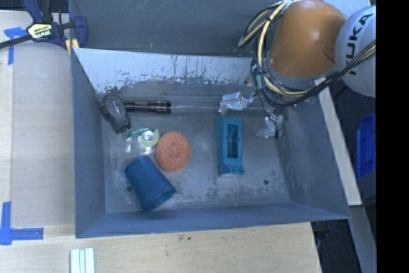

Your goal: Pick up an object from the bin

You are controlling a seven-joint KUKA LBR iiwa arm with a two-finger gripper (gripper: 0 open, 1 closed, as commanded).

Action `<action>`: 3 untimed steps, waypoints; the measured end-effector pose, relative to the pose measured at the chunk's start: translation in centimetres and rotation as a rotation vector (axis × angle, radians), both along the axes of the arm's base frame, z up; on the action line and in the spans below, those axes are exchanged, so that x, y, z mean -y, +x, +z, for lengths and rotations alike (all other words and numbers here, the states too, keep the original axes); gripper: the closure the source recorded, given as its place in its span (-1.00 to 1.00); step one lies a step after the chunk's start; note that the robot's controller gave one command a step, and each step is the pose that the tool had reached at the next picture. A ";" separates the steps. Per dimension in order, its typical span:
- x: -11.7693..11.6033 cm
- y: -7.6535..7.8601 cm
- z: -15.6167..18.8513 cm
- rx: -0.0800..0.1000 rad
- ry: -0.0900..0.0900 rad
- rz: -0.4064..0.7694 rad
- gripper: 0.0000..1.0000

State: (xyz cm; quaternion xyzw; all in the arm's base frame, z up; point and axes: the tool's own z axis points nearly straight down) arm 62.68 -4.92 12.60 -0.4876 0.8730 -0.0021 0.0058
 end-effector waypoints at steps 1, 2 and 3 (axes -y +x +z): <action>-0.7 0.2 -5.5 0.001 -0.003 0.030 -1.00; -3.9 0.3 -5.4 0.012 -0.009 0.251 1.00; -3.9 0.3 -5.4 0.012 -0.008 0.249 1.00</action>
Offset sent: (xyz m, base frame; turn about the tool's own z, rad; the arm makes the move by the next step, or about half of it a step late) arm 0.0012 0.0418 -0.0560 -0.2544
